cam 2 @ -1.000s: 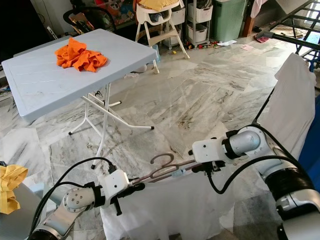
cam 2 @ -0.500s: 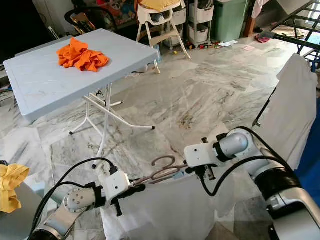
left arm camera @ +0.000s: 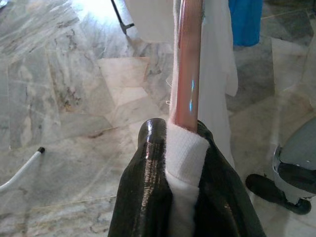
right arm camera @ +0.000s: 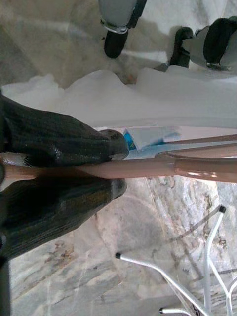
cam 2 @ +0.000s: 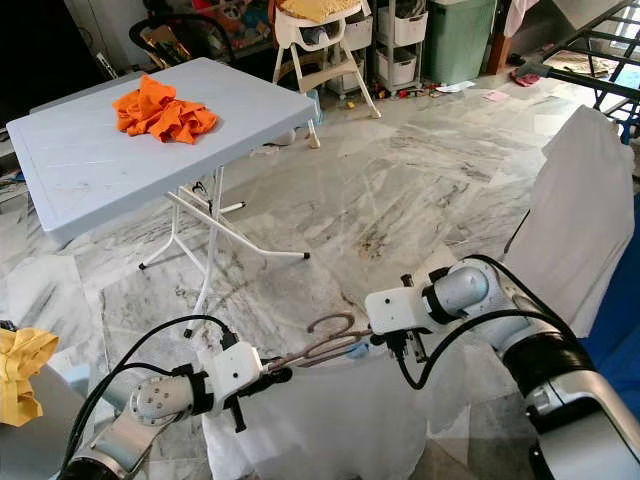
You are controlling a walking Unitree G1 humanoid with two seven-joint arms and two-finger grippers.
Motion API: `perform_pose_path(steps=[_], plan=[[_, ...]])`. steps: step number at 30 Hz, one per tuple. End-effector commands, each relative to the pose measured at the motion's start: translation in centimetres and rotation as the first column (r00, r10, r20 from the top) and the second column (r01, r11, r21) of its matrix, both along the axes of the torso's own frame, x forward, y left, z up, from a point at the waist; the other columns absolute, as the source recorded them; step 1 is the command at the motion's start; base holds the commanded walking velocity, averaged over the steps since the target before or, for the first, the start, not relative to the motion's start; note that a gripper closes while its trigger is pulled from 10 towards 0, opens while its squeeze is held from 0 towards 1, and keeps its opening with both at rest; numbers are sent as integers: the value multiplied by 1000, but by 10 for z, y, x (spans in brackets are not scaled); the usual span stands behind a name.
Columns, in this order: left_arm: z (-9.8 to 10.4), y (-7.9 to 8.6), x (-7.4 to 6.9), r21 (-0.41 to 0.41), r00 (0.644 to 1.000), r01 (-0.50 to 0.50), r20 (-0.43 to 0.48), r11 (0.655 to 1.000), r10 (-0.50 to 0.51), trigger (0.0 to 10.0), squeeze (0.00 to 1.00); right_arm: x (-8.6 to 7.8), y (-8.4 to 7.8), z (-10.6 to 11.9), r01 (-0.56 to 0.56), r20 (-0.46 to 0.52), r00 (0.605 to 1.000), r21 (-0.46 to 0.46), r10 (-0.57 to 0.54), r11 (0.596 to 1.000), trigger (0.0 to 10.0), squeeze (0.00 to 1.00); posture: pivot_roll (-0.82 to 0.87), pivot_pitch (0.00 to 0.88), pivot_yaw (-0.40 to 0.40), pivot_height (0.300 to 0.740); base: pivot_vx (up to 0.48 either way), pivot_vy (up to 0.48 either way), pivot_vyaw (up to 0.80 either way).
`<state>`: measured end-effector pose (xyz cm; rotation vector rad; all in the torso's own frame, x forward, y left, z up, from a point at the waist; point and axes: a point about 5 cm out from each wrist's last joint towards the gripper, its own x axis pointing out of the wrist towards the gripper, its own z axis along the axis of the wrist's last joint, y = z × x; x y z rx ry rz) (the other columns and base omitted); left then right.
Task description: Hang hanger
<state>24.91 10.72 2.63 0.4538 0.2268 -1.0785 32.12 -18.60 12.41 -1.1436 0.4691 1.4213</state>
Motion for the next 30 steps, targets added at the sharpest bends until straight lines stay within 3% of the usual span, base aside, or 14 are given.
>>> perform_pose_path(steps=[1,3,4,5,6,7,9,10,22,30], plan=[[5,4,4,5,999,6,34,1000,-6,0,0,6,0,5,15,34,999,-19,-15,1000,0,0,-122,0,115,740,0,0,0],[5,2,4,5,999,3,39,1000,-3,0,0,7,0,5,38,64,997,17,-39,999,0,0,-121,0,115,740,0,0,0],[5,2,5,3,999,-4,44,1000,4,863,0,7,-1,5,47,69,996,35,-49,998,0,0,-121,0,115,740,0,0,0],[5,2,5,2,999,-9,47,1000,9,863,0,6,-1,4,53,70,996,46,-56,998,0,0,-121,0,115,740,0,0,0],[5,2,5,0,999,-11,45,1000,11,4314,612,5,-3,3,53,66,996,50,-56,997,0,0,-122,0,115,740,0,0,0],[6,2,6,0,999,-16,50,1000,16,4667,945,4,-5,3,51,65,996,49,-54,998,0,0,-122,0,116,740,0,0,0],[6,3,7,1,998,-23,58,1000,23,4667,945,3,-6,3,51,66,996,48,-54,998,0,0,-123,0,116,740,0,0,0],[6,3,8,0,998,-24,57,1000,24,9961,1000,3,-8,2,53,65,996,49,-56,997,0,0,-123,0,115,740,0,0,0],[23,13,31,-13,962,-152,227,988,151,10000,1000,1,-15,-2,124,89,987,114,-135,986,0,0,-125,0,112,740,0,0,0],[22,15,31,-11,960,-151,236,988,149,10000,1000,2,-12,-10,194,131,967,175,-218,965,0,0,-124,0,117,740,0,0,0]])
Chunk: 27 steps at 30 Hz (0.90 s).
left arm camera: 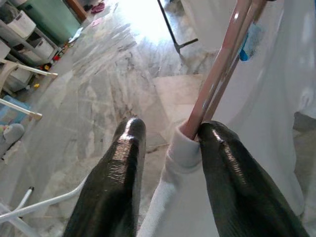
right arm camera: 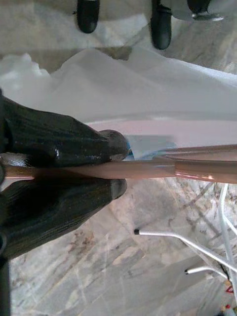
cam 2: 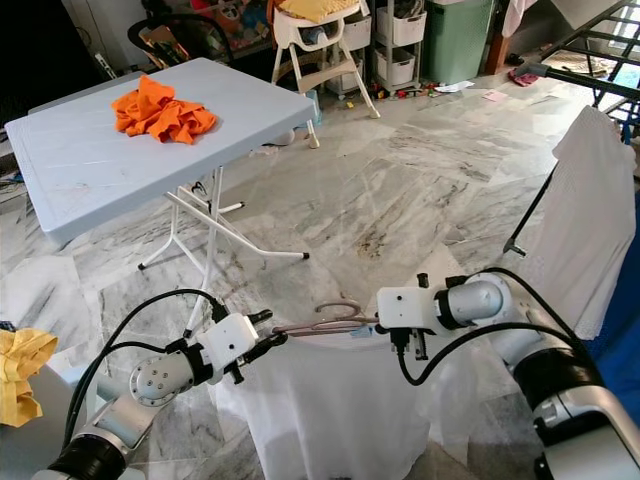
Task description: Hang hanger
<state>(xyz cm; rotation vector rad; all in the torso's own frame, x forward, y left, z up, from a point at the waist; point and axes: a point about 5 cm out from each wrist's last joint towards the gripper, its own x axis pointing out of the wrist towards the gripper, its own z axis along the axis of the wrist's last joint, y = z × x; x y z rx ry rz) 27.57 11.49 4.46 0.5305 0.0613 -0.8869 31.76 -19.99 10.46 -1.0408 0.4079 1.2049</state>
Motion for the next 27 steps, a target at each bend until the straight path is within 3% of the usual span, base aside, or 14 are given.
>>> perform_pose_path(steps=[1,8,27], plan=[[3,7,5,22,1000,-15,28,1000,15,10000,1000,6,2,9,32,58,998,46,-35,998,0,0,-124,0,117,740,0,0,0],[8,12,9,6,996,-59,69,998,58,10000,1000,13,2,10,124,112,985,99,-135,987,0,0,-123,0,121,740,0,0,0],[8,12,9,6,996,-59,69,998,58,10000,1000,13,2,10,124,112,985,99,-135,987,0,0,-123,0,121,740,0,0,0]])
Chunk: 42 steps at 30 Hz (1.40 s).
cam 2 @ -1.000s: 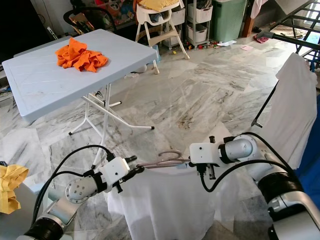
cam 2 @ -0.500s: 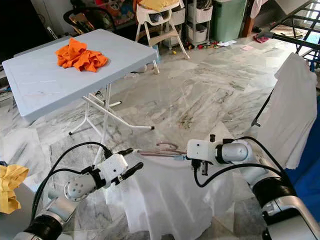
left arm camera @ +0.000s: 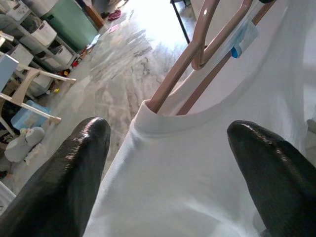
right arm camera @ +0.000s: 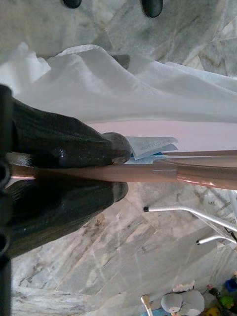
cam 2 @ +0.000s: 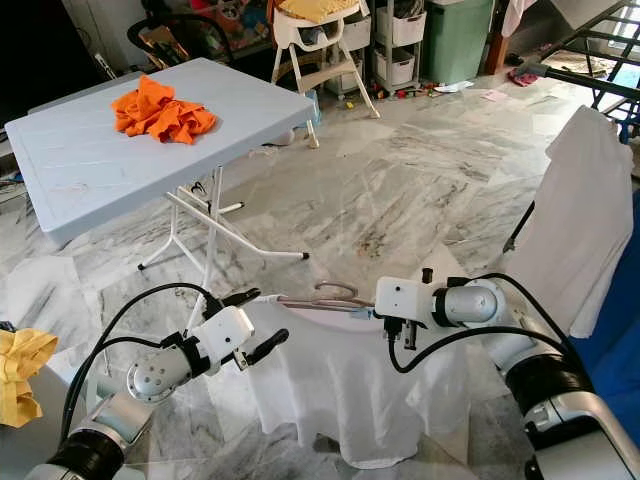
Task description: Hang hanger
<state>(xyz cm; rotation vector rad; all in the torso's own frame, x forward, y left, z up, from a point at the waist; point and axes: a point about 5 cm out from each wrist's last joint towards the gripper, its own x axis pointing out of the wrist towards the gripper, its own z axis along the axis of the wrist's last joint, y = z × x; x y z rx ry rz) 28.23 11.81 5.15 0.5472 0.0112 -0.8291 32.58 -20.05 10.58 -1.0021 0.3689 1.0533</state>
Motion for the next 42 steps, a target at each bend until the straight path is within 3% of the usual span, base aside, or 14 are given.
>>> perform_pose_path(steps=[1,11,14,19,20,21,23,27,32,36,38,40,41,42], plan=[[1,9,2,16,1000,-18,6,1000,18,10000,1000,4,3,8,5,38,999,38,-7,999,0,0,-123,0,121,740,0,0,0],[1,9,2,16,1000,-18,6,1000,18,10000,1000,4,3,8,5,38,999,38,-7,999,0,0,-123,0,121,740,0,0,0],[9,20,20,-25,966,-244,81,970,245,10000,1000,8,-4,24,86,94,990,154,-101,984,0,0,-135,0,137,740,0,0,0],[13,22,28,-27,937,-334,103,942,335,10000,1000,11,-4,24,117,115,984,162,-136,980,0,0,-133,0,133,740,0,0,0],[15,21,31,-67,927,-360,88,931,365,10000,129,11,1,22,127,115,982,180,-149,975,0,0,-132,0,131,740,0,0,0],[17,21,32,-93,920,-377,78,921,385,10000,0,11,4,20,126,113,982,186,-149,974,0,0,-131,0,131,740,0,0,0],[19,20,34,-136,906,-410,55,902,420,10000,0,9,10,15,126,109,983,193,-149,973,0,0,-130,0,129,740,0,0,0],[18,22,38,-227,843,-529,-24,818,538,10000,0,6,19,-2,206,94,968,222,-231,953,0,0,-124,0,122,740,0,0,0],[8,32,33,-216,777,-624,-75,751,624,10000,0,-3,24,-10,244,74,959,273,-273,931,0,0,-125,0,124,740,0,0,0],[1,38,27,-197,757,-651,-86,733,648,10000,0,-10,17,-10,287,44,948,308,-315,907,0,0,-128,0,120,740,0,0,0],[-3,43,24,-192,737,-673,-92,714,670,10000,0,-13,10,-13,358,14,924,323,-383,876,0,0,-130,0,119,740,0,0,0],[-11,48,19,-189,692,-721,-150,667,706,10000,0,-18,6,-16,435,-9,886,364,-464,824,0,0,-137,0,120,740,0,0,0],[-17,48,16,-194,662,-749,-205,633,721,10000,0,-21,7,-18,486,-35,855,406,-518,774,0,0,-139,0,122,740,0,0,0],[-18,48,15,-195,654,-756,-221,624,723,10000,0,-22,8,-18,502,-43,844,419,-535,757,0,0,-142,0,123,740,0,0,0]])
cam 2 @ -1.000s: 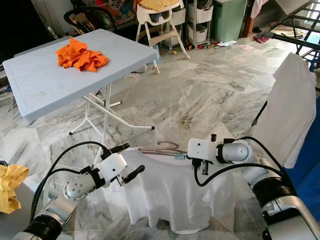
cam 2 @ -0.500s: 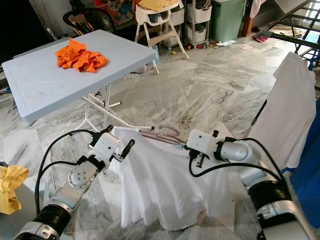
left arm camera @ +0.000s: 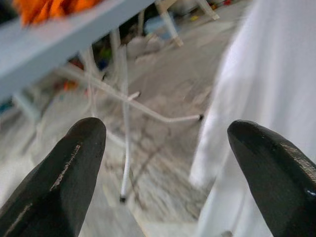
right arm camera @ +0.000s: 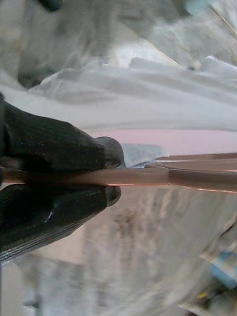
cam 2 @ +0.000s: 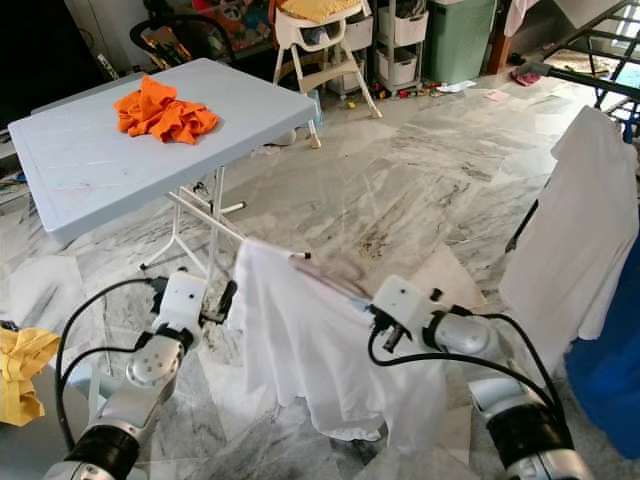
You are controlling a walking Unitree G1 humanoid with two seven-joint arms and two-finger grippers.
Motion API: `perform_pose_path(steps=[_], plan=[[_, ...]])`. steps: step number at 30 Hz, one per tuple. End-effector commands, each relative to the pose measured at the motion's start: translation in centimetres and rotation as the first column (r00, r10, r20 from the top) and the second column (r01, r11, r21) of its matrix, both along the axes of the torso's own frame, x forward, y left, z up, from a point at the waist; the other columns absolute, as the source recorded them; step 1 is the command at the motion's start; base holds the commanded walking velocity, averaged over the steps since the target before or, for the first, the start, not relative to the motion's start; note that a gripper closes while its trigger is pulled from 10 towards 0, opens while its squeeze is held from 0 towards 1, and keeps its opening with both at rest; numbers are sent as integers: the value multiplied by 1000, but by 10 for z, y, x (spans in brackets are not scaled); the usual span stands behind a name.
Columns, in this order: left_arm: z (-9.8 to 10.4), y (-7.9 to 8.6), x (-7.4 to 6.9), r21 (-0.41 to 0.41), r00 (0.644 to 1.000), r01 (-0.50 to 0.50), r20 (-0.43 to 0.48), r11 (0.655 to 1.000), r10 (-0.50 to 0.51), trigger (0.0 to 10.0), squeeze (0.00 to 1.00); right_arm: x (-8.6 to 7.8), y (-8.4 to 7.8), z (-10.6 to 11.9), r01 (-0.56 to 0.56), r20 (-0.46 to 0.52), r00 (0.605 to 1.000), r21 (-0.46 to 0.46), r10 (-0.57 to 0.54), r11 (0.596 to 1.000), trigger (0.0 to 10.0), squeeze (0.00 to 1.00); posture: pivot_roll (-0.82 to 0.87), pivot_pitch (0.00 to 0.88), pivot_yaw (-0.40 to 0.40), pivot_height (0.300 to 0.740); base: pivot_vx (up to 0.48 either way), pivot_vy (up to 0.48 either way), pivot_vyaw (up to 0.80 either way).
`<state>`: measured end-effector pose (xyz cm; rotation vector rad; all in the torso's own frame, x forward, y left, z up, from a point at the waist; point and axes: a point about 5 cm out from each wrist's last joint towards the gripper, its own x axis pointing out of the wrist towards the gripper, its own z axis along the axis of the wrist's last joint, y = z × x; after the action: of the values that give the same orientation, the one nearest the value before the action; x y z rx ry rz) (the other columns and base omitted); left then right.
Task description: Hang hanger
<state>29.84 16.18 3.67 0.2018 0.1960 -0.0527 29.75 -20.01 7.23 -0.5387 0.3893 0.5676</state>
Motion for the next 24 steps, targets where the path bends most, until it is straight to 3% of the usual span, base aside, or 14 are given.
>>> perform_pose_path(steps=[1,5,7,9,12,17,21,24], plan=[[-6,-3,-4,-61,999,-33,-43,998,30,10000,0,5,13,14,89,67,993,126,-98,988,0,0,-148,0,125,740,0,0,0],[-7,-17,-6,-111,999,-7,-47,994,2,10000,0,4,26,15,158,75,981,230,-180,960,0,0,-156,0,127,740,0,0,0],[-4,-30,-6,-139,999,32,-36,990,-37,10000,0,-1,44,13,181,27,980,313,-199,933,10000,0,-156,0,128,740,0,0,0],[-2,-37,-6,-156,998,49,-31,987,-54,10000,0,-8,61,12,164,-7,985,365,-174,916,10000,0,-159,0,129,740,0,0,0],[0,-41,-4,-171,997,61,-32,983,-68,10000,0,-14,71,10,150,-14,988,351,-155,924,10000,0,-158,0,127,740,0,0,0],[2,-40,0,-188,997,64,-37,980,-72,10000,0,-19,80,12,134,40,987,361,-159,923,10000,0,-159,0,124,740,0,0,0],[7,-44,2,-262,996,82,-22,962,-91,10000,0,-26,87,13,62,46,995,406,-88,912,10000,0,-161,0,123,740,0,0,0],[9,-50,1,-297,992,112,-15,948,-122,10000,0,-29,88,11,34,41,998,368,-52,929,10000,0,-162,0,121,740,0,0,0]])
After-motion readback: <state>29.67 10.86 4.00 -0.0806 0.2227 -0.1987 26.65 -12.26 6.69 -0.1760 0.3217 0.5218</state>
